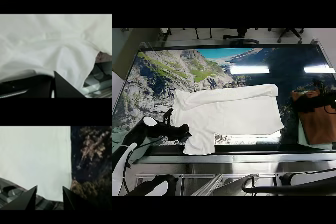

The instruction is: Fold the shirts.

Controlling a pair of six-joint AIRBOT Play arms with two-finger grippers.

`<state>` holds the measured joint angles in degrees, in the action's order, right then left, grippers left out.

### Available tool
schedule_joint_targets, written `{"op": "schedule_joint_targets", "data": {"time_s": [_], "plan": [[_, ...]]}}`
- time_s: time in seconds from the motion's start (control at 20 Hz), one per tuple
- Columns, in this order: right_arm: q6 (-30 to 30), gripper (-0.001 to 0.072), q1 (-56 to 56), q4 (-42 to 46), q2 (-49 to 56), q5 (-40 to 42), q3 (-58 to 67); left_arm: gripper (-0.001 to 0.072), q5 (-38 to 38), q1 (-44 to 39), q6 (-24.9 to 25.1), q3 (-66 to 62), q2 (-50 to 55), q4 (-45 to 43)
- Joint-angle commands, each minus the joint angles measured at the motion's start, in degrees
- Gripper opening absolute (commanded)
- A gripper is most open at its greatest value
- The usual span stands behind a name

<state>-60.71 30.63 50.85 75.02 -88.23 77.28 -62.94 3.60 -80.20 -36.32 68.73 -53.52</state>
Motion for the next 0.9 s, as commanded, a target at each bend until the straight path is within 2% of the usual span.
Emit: {"op": "schedule_joint_targets", "data": {"time_s": [0.0,0.15,0.4,0.5,0.55,0.6,0.65,0.7,0.75,0.85], "plan": [[-3.2,0.0371,0.1,9.2,-5.0,2.6,-8.7,0.0017,-7.9,2.0,4.0,-3.8,1.4,0.5],[-3.2,0.0466,-0.5,8.5,-6.9,7.8,-18.3,0.0017,-8.9,4.1,4.8,-3.2,1.4,0.5],[-2.1,0.0465,-4.9,6.2,-2.7,12.2,-23.2,0.0017,-8.9,6.0,5.7,-1.9,1.3,0.6],[-0.3,0.0464,-7.7,2.6,-1.1,13.1,-23.2,0.0017,-8.9,6.0,5.8,-1.9,1.3,0.7],[1.0,0.0442,-8.9,-0.1,-0.7,13.3,-23.1,0.0017,-8.9,6.0,5.8,-1.9,1.3,0.8],[2.7,0.0222,-9.8,-2.2,-0.8,13.2,-23.0,0.0017,-9.2,6.0,5.8,-1.9,1.2,0.7],[2.8,0.0069,-10.2,-3.2,-0.9,12.5,-22.6,0.0017,-9.5,6.1,5.8,-1.9,0.5,0.3],[2.6,0.0023,-10.0,-3.3,-1.9,11.1,-22.4,0.0016,-10.1,6.6,5.8,-1.9,-0.9,-0.3],[1.4,0.0022,-9.4,-2.3,-3.4,9.7,-22.4,0.0015,-10.9,7.4,5.6,-1.9,-3.2,-1.6],[-4.2,0.0022,-7.2,5.7,-7.8,7.8,-22.4,0.0014,-14.3,10.1,2.4,-1.9,-8.7,-7.3]]}}
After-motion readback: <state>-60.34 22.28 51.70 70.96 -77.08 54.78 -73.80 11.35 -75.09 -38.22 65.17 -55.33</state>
